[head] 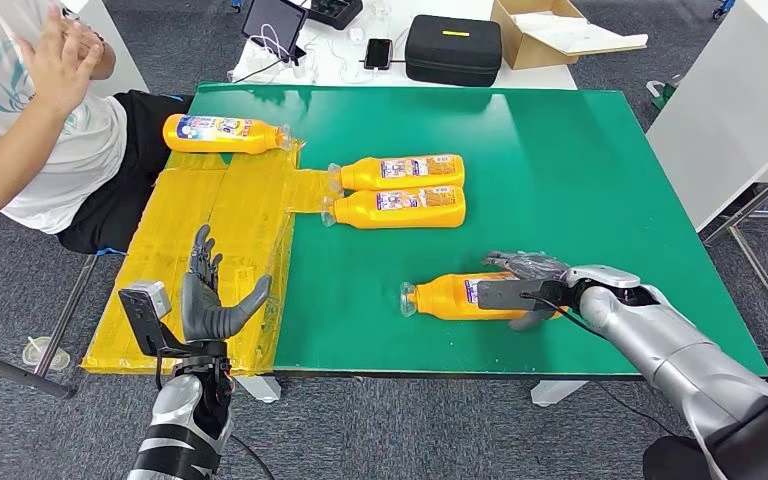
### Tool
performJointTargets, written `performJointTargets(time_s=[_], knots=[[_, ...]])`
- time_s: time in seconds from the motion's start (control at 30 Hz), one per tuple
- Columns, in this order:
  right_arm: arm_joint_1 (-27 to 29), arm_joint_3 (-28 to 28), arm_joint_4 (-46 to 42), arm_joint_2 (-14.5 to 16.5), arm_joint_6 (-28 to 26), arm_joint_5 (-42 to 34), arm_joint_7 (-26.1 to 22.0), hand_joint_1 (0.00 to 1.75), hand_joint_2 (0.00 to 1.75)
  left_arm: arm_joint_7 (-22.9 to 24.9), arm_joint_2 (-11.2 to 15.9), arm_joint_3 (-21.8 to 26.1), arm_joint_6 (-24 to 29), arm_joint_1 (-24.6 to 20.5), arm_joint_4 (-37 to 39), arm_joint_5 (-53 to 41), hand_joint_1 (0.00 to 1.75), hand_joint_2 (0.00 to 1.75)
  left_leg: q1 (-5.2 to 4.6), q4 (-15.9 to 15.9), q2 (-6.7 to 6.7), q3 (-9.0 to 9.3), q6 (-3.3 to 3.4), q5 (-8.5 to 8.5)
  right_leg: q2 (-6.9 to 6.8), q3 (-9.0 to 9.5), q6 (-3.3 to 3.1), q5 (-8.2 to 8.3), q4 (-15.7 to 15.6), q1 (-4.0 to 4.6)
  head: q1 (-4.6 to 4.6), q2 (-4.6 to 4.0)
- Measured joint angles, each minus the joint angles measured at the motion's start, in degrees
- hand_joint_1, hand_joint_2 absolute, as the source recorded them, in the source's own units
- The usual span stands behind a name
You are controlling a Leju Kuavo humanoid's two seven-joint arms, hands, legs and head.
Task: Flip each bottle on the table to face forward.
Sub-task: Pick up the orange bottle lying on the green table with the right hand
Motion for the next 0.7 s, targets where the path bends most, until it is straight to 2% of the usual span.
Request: performJointTargets(time_s=[0.27, 0.3, 0.4, 0.43, 0.57, 0.7], knots=[[-0.1, -0.3, 0.5, 0.1, 3.7, 1.8, 1.2, 0.0, 1.75, 0.0, 0.0, 0.0, -0.1, 0.0, 0.1, 0.1, 0.0, 1.75, 0.0, 0.0, 0.0, 0.0, 0.0, -0.01, 0.0, 0.0, 0.0, 0.0, 0.0, 0.0, 0.0, 0.0], [-0.2, -0.2, 0.6, 0.1, 4.3, 2.2, 1.5, 0.07, 1.75, 0.0, 0.0, 0.0, -0.1, 0.0, 0.2, 0.1, 0.0, 1.75, 0.0, 0.0, 0.0, 0.01, 0.01, -0.01, 0.0, 0.0, 0.0, 0.0, 0.0, 0.0, 0.0, 0.0], [-0.5, 0.1, 0.7, 0.1, 5.6, 2.6, 2.0, 1.25, 1.75, 0.0, 0.0, 0.0, -0.1, 0.0, 0.5, 0.2, 0.0, 1.75, 0.0, 0.0, 0.0, 0.03, 0.01, -0.01, 0.0, 0.01, 0.0, 0.0, 0.0, 0.0, 0.0, 0.01], [-0.5, 0.2, 0.7, 0.0, 6.0, 2.5, 2.0, 1.58, 1.75, 0.0, 0.0, 0.0, -0.2, 0.0, 0.6, 0.2, 0.0, 1.75, 0.0, 0.0, 0.0, 0.03, 0.01, -0.01, 0.0, 0.01, 0.0, 0.0, 0.0, 0.0, 0.0, 0.01], [-1.1, 0.7, 0.7, -0.7, 7.6, 1.6, 2.1, 1.61, 1.75, 0.0, 0.0, 0.0, -0.2, 0.0, 1.0, 0.2, 0.0, 1.75, -0.01, 0.0, -0.01, 0.02, 0.01, -0.01, 0.0, 0.02, 0.0, 0.0, 0.0, -0.01, 0.01, 0.0], [-1.4, 0.9, 0.7, -1.2, 8.0, 1.3, 2.1, 1.75, 1.75, 0.0, 0.0, 0.0, -0.2, -0.1, 1.0, 0.3, 0.0, 1.75, -0.02, 0.0, 0.0, 0.02, 0.01, -0.01, 0.0, 0.02, 0.0, 0.0, 0.0, -0.02, -0.01, 0.0]])
